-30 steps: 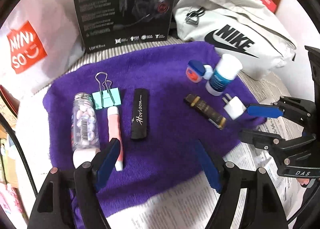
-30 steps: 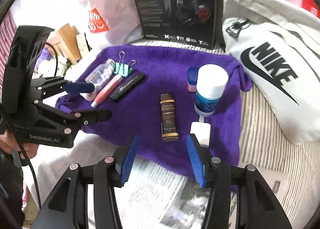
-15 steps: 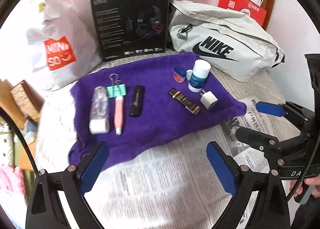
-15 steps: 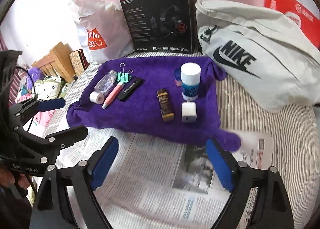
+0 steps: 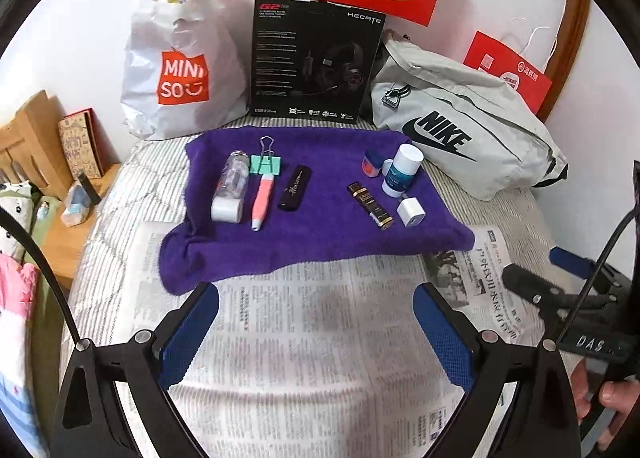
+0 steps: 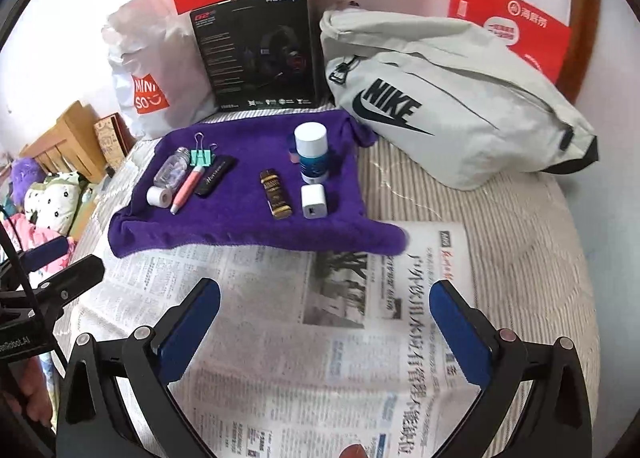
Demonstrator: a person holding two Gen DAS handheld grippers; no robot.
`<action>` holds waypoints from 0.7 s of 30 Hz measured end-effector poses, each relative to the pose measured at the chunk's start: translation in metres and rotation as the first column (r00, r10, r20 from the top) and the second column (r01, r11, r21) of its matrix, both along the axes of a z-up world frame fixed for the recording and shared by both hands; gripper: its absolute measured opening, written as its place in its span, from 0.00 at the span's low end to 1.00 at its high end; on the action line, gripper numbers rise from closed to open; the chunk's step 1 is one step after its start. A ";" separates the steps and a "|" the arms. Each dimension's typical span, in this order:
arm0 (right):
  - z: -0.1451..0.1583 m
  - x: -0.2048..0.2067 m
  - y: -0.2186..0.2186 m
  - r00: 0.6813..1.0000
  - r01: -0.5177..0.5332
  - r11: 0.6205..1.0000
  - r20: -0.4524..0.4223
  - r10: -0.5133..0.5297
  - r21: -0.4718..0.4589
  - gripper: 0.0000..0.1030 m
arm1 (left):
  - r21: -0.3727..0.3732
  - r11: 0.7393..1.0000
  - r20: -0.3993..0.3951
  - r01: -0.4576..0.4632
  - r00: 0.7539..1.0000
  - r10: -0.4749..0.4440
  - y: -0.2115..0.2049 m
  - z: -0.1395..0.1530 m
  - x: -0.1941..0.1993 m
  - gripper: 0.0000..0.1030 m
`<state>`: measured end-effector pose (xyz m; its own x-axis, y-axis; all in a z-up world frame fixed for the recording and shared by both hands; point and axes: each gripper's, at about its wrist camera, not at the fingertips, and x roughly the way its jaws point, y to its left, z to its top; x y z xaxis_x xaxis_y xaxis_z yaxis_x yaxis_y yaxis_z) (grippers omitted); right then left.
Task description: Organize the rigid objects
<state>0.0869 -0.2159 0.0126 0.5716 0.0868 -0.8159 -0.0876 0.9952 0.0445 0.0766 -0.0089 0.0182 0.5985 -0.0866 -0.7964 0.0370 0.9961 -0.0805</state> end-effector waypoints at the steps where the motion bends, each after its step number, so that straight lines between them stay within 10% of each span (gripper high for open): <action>1: 0.000 -0.003 0.000 1.000 0.002 1.000 0.001 -0.002 -0.010 1.00 | 0.018 1.000 0.002 -0.001 1.000 0.001 0.000 0.000 -0.003 0.95; 21: 0.012 -0.042 -0.004 0.998 0.045 0.998 0.037 -0.044 -0.033 1.00 | 0.041 0.999 0.006 0.023 1.000 -0.023 0.006 0.010 -0.037 0.96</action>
<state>0.0451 -0.2196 0.0247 0.6034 0.0333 -0.7967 -0.0445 0.9990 0.0080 0.0400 -0.0026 0.0286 0.6017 -0.0683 -0.7958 0.0606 0.9974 -0.0398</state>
